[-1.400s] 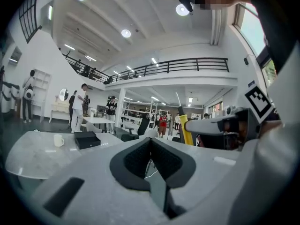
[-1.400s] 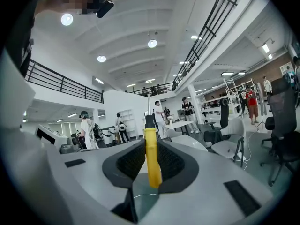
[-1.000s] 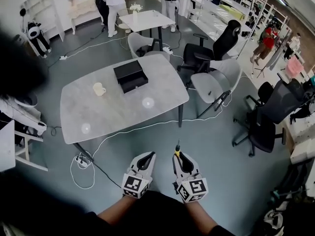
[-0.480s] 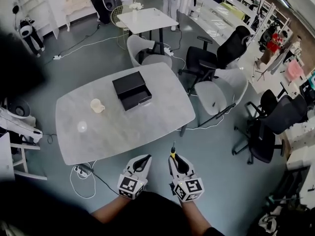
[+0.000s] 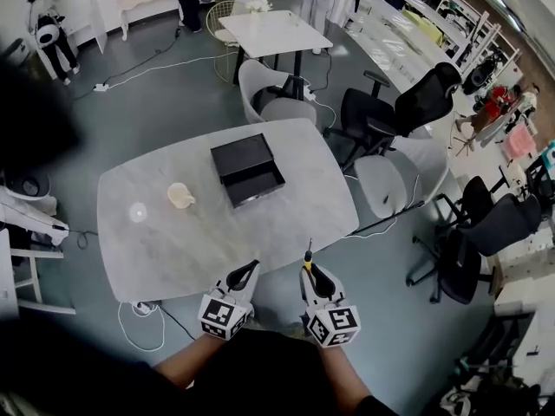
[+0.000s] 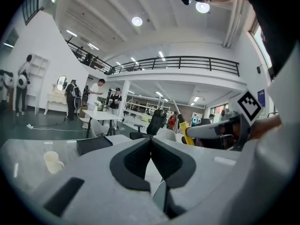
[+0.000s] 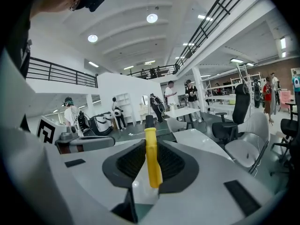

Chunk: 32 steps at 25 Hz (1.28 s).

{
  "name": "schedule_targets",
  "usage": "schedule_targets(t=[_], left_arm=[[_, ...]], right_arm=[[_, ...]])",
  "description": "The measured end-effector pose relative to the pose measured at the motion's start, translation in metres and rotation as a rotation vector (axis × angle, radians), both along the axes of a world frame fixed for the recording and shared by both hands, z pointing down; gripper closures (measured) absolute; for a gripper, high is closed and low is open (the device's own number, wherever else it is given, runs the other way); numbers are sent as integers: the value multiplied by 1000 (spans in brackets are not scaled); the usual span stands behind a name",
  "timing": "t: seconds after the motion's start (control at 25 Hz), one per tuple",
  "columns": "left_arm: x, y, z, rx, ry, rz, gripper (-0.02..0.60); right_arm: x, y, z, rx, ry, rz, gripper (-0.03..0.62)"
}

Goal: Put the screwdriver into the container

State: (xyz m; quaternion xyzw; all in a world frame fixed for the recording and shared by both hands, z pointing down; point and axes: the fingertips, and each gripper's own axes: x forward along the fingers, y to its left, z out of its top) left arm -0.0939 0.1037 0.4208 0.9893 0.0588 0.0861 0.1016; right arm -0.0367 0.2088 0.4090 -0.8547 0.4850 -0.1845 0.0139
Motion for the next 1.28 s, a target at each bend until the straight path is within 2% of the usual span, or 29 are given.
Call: schedule_targets(t=[0.16,0.36,0.48,0.68,0.84,1.04,1.16,1.28], left_arm=[[9,-16,4,-5,-5,-24,565],[31,-36,12,-7,-16,-78,565],[47,-57,24,-45,-25,-117,565],[88,-91,39,-85,-67,-228,565],[120,-103,45,-96,-112,-262,565],[156,-119,56,-126,-155,-332,565],[166,-124,61,-143,-198,-407,565],[172,-134,62,-153,-209,-466,565]], right_arm=[[15,-17,5,-20,-1,-21,517],[59,-41,17,-29,-5,-49,517],[88,-67,22,-8,-10,-93,517],[141,-104,34,-10,-39,-194,517],[179,-134,44,-47,-44,-263,517],[215,-173,60,-108,-59,-397,517],[230,-188,71,-149,-81,-482,516],[239,-208,84,-190,-68,-577,517]])
